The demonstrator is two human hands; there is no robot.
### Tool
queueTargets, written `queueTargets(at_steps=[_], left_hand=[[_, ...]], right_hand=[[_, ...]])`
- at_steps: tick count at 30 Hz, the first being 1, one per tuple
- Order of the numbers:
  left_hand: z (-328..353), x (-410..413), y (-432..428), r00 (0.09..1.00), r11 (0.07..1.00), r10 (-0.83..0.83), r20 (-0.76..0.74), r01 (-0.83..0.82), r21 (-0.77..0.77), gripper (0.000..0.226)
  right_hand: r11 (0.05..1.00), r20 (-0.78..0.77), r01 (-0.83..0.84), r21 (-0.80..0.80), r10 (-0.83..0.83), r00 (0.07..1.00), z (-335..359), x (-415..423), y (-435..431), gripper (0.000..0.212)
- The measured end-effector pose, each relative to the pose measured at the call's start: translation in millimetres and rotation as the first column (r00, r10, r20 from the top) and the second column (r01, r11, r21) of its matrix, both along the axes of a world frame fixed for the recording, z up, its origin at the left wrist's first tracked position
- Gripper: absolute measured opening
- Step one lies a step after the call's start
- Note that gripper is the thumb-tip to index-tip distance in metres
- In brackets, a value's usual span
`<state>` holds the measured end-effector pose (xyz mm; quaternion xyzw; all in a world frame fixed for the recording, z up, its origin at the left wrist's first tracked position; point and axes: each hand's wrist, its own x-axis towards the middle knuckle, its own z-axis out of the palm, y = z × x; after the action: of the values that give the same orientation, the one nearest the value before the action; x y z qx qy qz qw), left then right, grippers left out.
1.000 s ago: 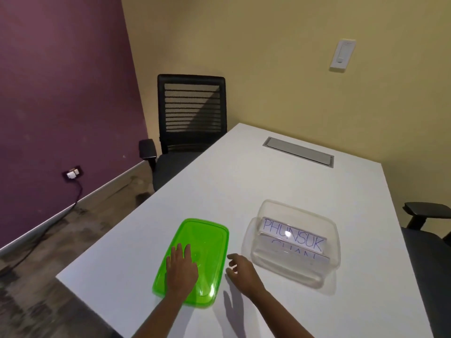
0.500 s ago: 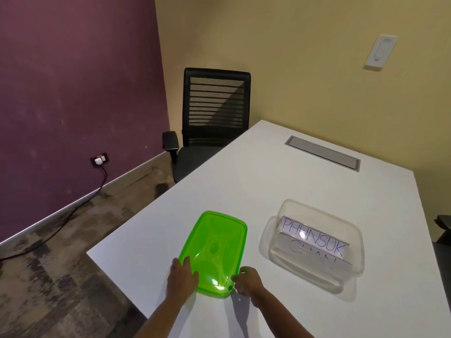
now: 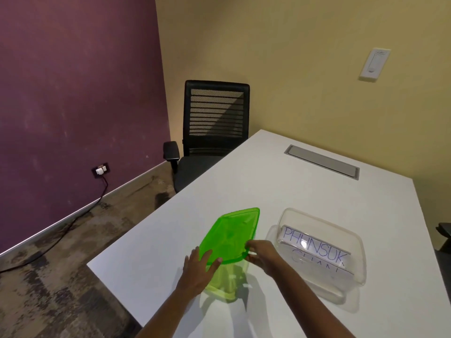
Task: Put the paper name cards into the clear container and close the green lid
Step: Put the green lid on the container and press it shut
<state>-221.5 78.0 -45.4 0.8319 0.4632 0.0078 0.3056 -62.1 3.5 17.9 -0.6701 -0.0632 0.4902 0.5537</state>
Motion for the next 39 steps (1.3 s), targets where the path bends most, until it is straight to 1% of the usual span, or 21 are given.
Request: queueTargets(at_steps=[3, 4, 5, 6, 7, 9, 11, 14, 16, 19, 21, 23, 24, 26, 29, 33, 37, 39], left_hand=[[2, 6, 3, 0.985, 0.980, -0.171, 0.013, 0.169, 0.102, 0.067], [5, 9, 4, 0.978, 0.969, -0.205, 0.042, 0.197, 0.147, 0.061], [9, 13, 4, 0.970, 0.961, -0.226, 0.089, 0.207, 0.186, 0.055], [14, 18, 4, 0.959, 0.959, -0.230, 0.166, 0.194, 0.209, 0.051], [21, 23, 3, 0.940, 0.967, -0.209, 0.269, 0.158, 0.199, 0.052], [34, 33, 0, 0.881, 0.987, -0.142, 0.451, 0.093, 0.130, 0.057], [44, 41, -1, 0.814, 0.996, -0.077, 0.576, 0.039, 0.078, 0.054], [59, 59, 1, 0.738, 0.999, 0.030, 0.674, -0.045, 0.005, 0.044], [69, 72, 2, 0.695, 0.997, 0.063, 0.716, -0.075, -0.014, 0.034], [87, 91, 3, 0.597, 0.995, 0.100, 0.796, -0.050, -0.087, 0.021], [102, 104, 3, 0.508, 0.974, 0.185, 0.841, 0.022, -0.227, 0.019], [115, 114, 4, 0.452, 0.923, 0.255, 0.855, 0.150, -0.355, 0.018], [119, 118, 4, 0.442, 0.891, 0.273, 0.855, 0.218, -0.398, 0.018], [124, 124, 5, 0.457, 0.832, 0.294, 0.839, 0.310, -0.460, 0.020], [126, 134, 5, 0.499, 0.769, 0.306, 0.811, 0.373, -0.520, 0.023], [124, 150, 4, 0.548, 0.686, 0.323, 0.771, 0.426, -0.590, 0.025], [123, 169, 7, 0.579, 0.611, 0.384, 0.719, 0.424, -0.668, 0.024], [122, 180, 7, 0.600, 0.589, 0.411, 0.686, 0.400, -0.702, 0.023]], right_hand=[[0.998, 0.053, -0.008, 0.055, 0.006, 0.999, 22, 8, 1, 0.021], [0.997, 0.071, -0.012, 0.075, 0.007, 0.997, 28, 10, 1, 0.022], [0.995, 0.086, -0.016, 0.095, 0.007, 0.996, 33, 12, 1, 0.021], [0.993, 0.100, -0.016, 0.116, 0.005, 0.995, 38, 13, 0, 0.021], [0.990, 0.112, -0.011, 0.139, -0.005, 0.994, 42, 14, 0, 0.021], [0.983, 0.133, 0.023, 0.184, -0.048, 0.990, 49, 17, 0, 0.020], [0.977, 0.155, 0.041, 0.211, -0.074, 0.985, 57, 21, -1, 0.018], [0.975, 0.227, 0.035, 0.220, -0.086, 0.970, 65, 35, -8, 0.021], [0.973, 0.276, 0.050, 0.225, -0.113, 0.955, 67, 46, -13, 0.022], [0.969, 0.337, 0.127, 0.212, -0.194, 0.921, 67, 66, -23, 0.020], [0.962, 0.371, 0.182, 0.202, -0.247, 0.895, 65, 82, -30, 0.027], [0.960, 0.407, 0.222, 0.171, -0.275, 0.871, 61, 97, -38, 0.036], [0.957, 0.429, 0.247, 0.151, -0.288, 0.856, 59, 104, -43, 0.040], [0.943, 0.468, 0.309, 0.122, -0.330, 0.820, 55, 118, -53, 0.047], [0.906, 0.472, 0.406, 0.122, -0.413, 0.779, 52, 138, -69, 0.050], [0.862, 0.360, 0.471, 0.187, -0.506, 0.784, 52, 160, -95, 0.042], [0.858, 0.225, 0.476, 0.192, -0.510, 0.830, 54, 175, -126, 0.033], [0.852, 0.177, 0.486, 0.196, -0.518, 0.837, 56, 179, -139, 0.029]])
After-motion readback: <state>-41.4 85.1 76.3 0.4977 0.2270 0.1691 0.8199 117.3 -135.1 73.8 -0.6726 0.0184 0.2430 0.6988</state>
